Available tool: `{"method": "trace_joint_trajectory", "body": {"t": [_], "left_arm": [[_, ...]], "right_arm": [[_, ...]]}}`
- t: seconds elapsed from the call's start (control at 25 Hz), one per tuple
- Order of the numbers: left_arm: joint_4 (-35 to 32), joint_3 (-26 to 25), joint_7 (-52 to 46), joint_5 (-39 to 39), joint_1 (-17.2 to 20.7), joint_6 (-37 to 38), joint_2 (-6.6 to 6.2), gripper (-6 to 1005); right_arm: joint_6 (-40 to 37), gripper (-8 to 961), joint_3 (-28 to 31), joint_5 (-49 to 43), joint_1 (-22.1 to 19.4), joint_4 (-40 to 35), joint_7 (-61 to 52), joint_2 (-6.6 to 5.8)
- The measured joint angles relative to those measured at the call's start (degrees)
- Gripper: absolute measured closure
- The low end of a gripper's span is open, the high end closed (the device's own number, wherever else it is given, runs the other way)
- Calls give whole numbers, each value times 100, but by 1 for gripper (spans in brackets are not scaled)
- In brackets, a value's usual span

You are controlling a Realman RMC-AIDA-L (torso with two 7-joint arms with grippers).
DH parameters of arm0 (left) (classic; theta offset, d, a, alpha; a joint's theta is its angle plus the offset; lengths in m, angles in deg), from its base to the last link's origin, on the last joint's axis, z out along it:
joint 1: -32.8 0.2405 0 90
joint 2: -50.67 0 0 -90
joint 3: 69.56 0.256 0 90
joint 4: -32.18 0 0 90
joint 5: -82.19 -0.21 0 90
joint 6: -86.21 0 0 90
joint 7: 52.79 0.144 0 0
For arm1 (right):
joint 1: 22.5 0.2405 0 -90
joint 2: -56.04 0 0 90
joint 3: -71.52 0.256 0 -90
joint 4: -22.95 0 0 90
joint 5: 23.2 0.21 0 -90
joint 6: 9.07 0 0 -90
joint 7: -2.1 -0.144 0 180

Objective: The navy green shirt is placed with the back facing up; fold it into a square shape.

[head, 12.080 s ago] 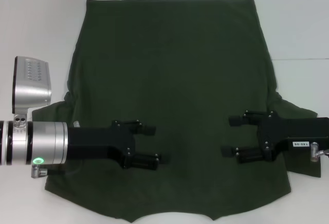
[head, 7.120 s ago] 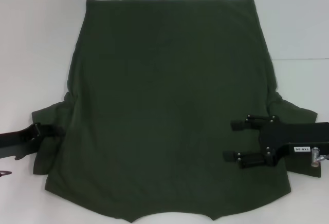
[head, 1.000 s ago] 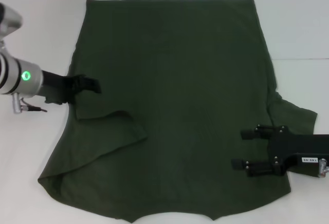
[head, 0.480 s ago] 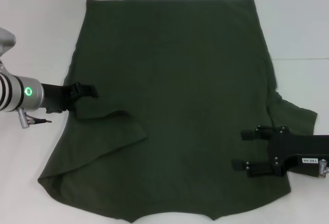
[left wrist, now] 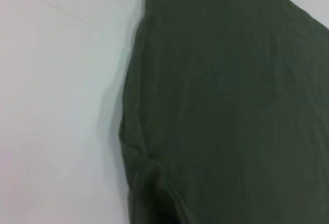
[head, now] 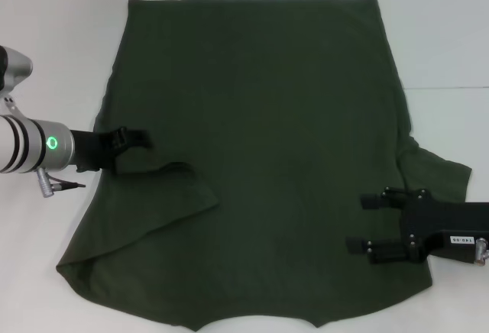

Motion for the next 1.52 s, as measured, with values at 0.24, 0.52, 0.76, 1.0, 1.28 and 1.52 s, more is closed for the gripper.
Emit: {"method": "trace_joint_trajectory", "body": {"t": [0.24,0.52,0.76,1.0,1.28,1.52], "left_arm": [[3,23,181,867,-68,111,-6,186],[121,21,1459,3024,-219,190,109,190],[125,3,2814,4028,186,592,169,195],[73,-83,4956,4984,786,2097,124,197],[-181,-418,7195,4800,1476,4114,119,198],[-567,-457,8017,3706,1875,4822,124,194]], "right_arm": [[6,55,0,0,-7,0,-3,-5],[6,59,0,0,-19,0,4,9],[4,62,60,27,-26,0,-28,12],[-32,65,458,35,-19,3,-194,32],[-56,69,828,35,17,8,-710,60],[-149,72,894,35,34,4,-1023,62]]}}
